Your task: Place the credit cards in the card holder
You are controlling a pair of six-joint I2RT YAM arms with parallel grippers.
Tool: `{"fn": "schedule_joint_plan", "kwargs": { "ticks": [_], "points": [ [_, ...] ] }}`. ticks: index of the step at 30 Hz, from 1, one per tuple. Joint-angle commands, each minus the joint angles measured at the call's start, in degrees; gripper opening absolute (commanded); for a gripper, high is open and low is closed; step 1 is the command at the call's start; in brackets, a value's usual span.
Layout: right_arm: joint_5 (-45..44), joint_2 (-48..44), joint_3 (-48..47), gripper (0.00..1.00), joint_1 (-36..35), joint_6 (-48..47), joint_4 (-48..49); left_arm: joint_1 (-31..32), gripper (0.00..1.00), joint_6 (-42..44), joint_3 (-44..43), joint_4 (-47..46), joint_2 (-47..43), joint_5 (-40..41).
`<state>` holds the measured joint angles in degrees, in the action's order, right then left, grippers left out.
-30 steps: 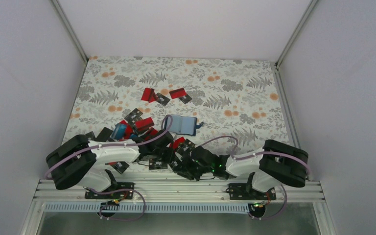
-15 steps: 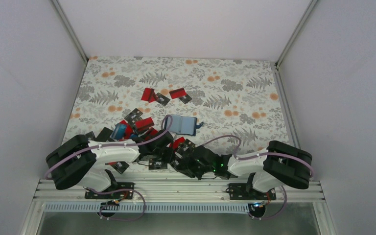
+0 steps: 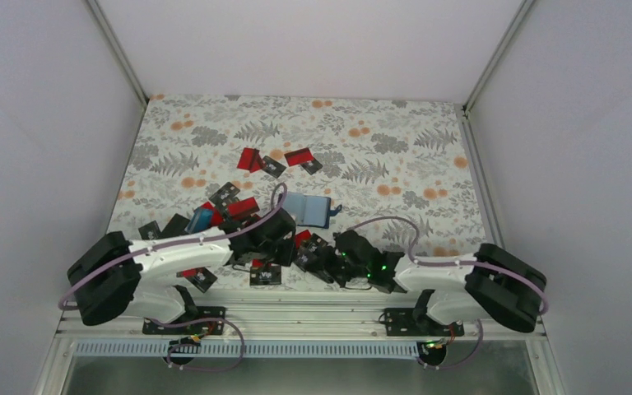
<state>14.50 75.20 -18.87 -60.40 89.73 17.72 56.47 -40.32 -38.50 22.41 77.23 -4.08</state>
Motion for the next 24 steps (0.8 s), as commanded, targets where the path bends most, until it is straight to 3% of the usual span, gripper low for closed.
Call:
{"fn": "schedule_joint_plan", "kwargs": {
  "ticks": [1,7,16,24],
  "points": [
    [0.7,-5.8,-2.0,0.04,4.0,-9.6,-8.8,0.3,0.3,-3.2,-8.3,8.6,-3.5,9.0],
    [5.0,-11.6,-3.9,0.04,11.4,-17.5,-10.1,0.2,0.38,-8.1,-17.8,11.5,-4.2,15.7],
    [8.1,-19.6,-9.5,0.04,25.7,-23.3,-8.6,-0.1,0.48,-12.2,-20.0,-2.8,-7.6,17.1],
    [17.8,-19.4,-11.5,0.04,35.0,-21.2,2.2,-5.1,0.5,-10.1,-16.9,-22.1,-8.6,4.9]
  ]
}}
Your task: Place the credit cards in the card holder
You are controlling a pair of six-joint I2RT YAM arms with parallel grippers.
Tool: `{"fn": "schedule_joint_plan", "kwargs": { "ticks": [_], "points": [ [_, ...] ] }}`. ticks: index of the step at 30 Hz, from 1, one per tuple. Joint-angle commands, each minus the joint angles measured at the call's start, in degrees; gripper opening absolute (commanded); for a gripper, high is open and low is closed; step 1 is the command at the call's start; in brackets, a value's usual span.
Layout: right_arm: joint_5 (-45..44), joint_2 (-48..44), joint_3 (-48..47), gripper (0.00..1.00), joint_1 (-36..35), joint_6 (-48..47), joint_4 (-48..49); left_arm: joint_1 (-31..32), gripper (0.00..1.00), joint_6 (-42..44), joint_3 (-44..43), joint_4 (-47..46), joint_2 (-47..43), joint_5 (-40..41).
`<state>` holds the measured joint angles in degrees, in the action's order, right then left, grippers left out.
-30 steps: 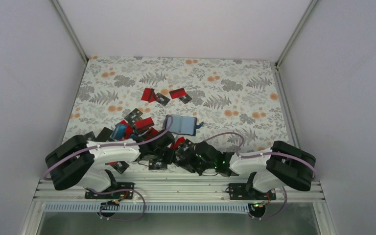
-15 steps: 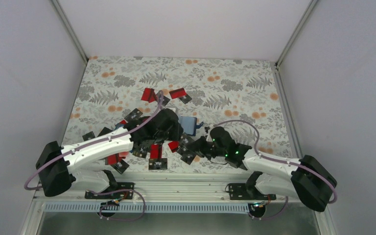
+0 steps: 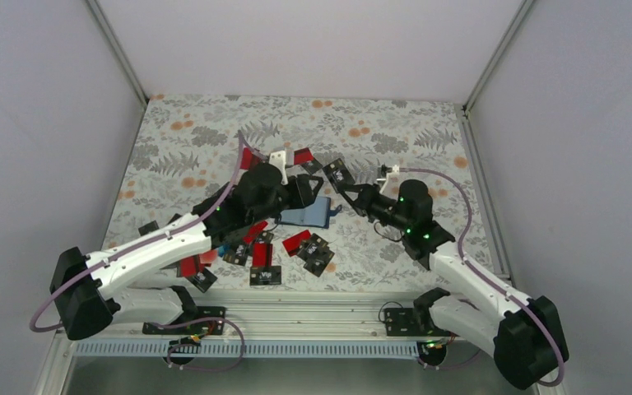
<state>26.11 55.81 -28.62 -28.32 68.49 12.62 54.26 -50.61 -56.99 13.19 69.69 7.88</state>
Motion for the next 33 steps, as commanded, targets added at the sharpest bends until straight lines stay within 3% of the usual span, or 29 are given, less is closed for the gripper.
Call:
{"fn": "schedule_joint_plan", "kwargs": {
  "ticks": [1,7,17,21,26,29,30,33],
  "points": [
    [7.1,0.1,-2.0,0.04,3.5,0.2,8.7,-4.0,0.5,-0.1,2.4,-15.6,-1.0,-10.0],
    [10.9,1.2,-3.8,0.04,4.5,1.5,14.4,-10.3,0.51,-2.9,6.5,-28.5,1.6,-21.4],
    [15.0,3.6,-5.1,0.04,4.6,3.7,20.5,-11.5,0.5,-2.4,5.9,-39.3,6.3,-29.0],
    [16.1,4.1,-5.4,0.04,4.6,4.4,21.5,-11.6,0.38,-2.6,5.7,-41.3,7.3,-29.8],
    [16.9,3.9,-5.6,0.04,4.6,4.6,21.1,-11.9,0.04,-2.4,6.0,-42.2,7.1,-29.2],
    [17.9,4.0,-6.2,0.04,4.6,4.1,20.3,-11.9,0.02,-2.5,6.6,-42.7,6.7,-28.8],
    [18.3,4.0,-6.5,0.09,4.6,3.5,19.4,-12.0,0.02,-2.5,6.7,-42.9,6.7,-28.8],
    [18.3,3.7,-9.4,0.51,4.9,-4.3,8.6,-12.3,0.03,-1.9,6.2,-40.5,6.1,-29.4]
  ]
}}
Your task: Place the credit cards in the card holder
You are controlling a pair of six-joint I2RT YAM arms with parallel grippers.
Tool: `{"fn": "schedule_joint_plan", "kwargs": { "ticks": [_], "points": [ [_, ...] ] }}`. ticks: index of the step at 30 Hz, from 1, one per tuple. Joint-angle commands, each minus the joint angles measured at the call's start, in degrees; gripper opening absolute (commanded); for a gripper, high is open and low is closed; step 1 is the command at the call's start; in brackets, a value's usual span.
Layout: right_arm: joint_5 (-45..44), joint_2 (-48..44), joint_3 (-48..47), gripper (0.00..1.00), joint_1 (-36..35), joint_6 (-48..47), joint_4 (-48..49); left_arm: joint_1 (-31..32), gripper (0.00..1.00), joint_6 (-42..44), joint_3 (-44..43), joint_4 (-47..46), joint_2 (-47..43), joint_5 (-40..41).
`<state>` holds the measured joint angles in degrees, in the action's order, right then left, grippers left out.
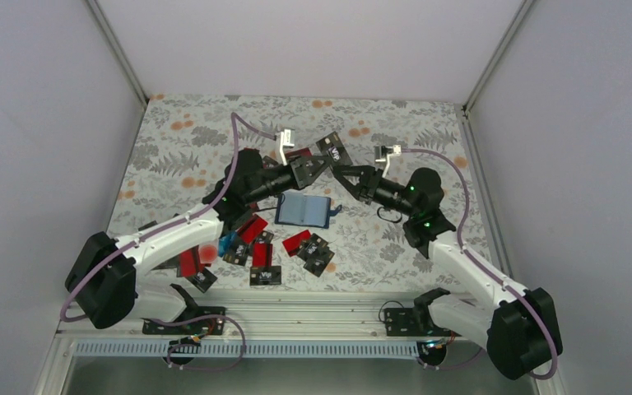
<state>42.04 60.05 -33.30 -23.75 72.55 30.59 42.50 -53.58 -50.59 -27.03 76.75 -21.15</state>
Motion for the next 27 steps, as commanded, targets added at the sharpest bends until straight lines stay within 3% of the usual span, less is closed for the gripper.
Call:
{"fn": "schedule_joint_plan", "kwargs": {
  "ticks": [1,2,4,7,11,20,27],
  "points": [
    [1.0,-0.4,-7.3,0.61,0.7,-13.5,-16.4,-0.7,0.02,1.5,-0.5,0.9,-1.5,-0.8],
    [-2.0,0.2,-10.8,0.68,1.1,-19.5,-25.5,-0.9,0.02,2.3,-0.8,2.6,-2.1,-1.4],
    [-6.0,2.3,-17.0,0.74,2.2,-31.5,-37.2,-1.2,0.02,4.9,-2.6,7.8,-3.0,-3.7],
    [-0.8,4.5,-20.0,0.78,4.4,-40.2,-41.7,-1.3,0.02,8.5,-4.5,14.9,-4.7,-6.6],
    [6.7,7.5,-22.9,0.72,4.9,-49.3,-46.2,-1.6,0.02,13.3,-7.8,22.8,-5.8,-10.4],
    [18.0,5.3,-20.3,0.55,4.9,-47.3,-38.5,-1.8,0.02,16.1,-10.5,30.5,-7.7,-13.0],
    [21.2,4.4,-19.3,0.31,4.9,-45.3,-36.0,-1.9,0.02,16.5,-11.0,31.0,-7.6,-13.4]
  ]
}}
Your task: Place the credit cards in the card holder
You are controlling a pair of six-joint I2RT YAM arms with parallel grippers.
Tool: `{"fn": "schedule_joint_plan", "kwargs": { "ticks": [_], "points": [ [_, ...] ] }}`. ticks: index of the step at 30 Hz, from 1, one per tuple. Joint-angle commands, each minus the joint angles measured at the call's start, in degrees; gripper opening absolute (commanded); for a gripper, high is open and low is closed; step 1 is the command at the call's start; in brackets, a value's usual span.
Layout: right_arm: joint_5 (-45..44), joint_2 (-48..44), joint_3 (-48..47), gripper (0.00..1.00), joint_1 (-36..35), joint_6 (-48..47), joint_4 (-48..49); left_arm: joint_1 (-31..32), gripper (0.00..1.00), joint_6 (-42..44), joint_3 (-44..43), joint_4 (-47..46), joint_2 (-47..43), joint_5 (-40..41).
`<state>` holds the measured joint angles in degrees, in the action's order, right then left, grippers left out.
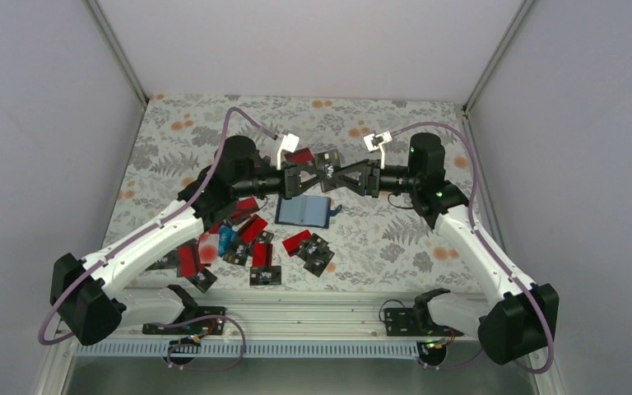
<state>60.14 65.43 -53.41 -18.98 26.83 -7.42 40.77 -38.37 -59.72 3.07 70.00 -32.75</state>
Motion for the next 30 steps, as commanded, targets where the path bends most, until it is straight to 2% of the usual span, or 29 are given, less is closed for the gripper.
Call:
{"fn": "schedule_joint_plan", "kwargs": {
  "ticks": [1,9,15,17,19,22,24,27,30],
  "points": [
    [3.2,-0.8,0.8,0.29,0.2,0.5,2.1,-0.1,0.02,1.3,-1.9,1.0,-0.8,-1.9],
    [4.0,-1.1,0.3,0.26,0.2,2.7,4.6,-0.1,0.02,1.5,-2.0,1.9,-0.4,-2.1],
    [4.8,-0.6,1.9,0.05,0.2,4.4,6.1,-0.1,0.02,1.9,-2.4,3.1,0.0,-1.4],
    [4.4,-0.6,2.9,0.04,0.2,4.5,5.8,-0.2,0.03,2.3,-2.6,3.7,0.5,-0.9],
    [2.6,-0.6,3.4,0.04,0.2,4.5,4.6,-0.4,0.1,2.7,-2.9,4.5,1.1,0.0],
    [-2.4,0.1,4.0,0.04,0.2,4.6,1.3,-0.9,0.38,4.0,-3.3,8.3,2.3,4.7],
    [-8.2,1.2,4.8,0.04,0.2,5.6,-1.7,-1.6,0.48,5.3,-3.3,11.1,3.2,9.0],
    [-12.9,4.7,8.0,0.04,0.2,8.5,-2.3,-2.5,0.51,7.1,-3.7,16.0,5.8,17.3],
    [-13.0,9.2,10.6,0.04,-0.4,10.1,-0.1,-2.7,0.47,9.0,-4.0,19.0,9.9,25.1]
  ]
}}
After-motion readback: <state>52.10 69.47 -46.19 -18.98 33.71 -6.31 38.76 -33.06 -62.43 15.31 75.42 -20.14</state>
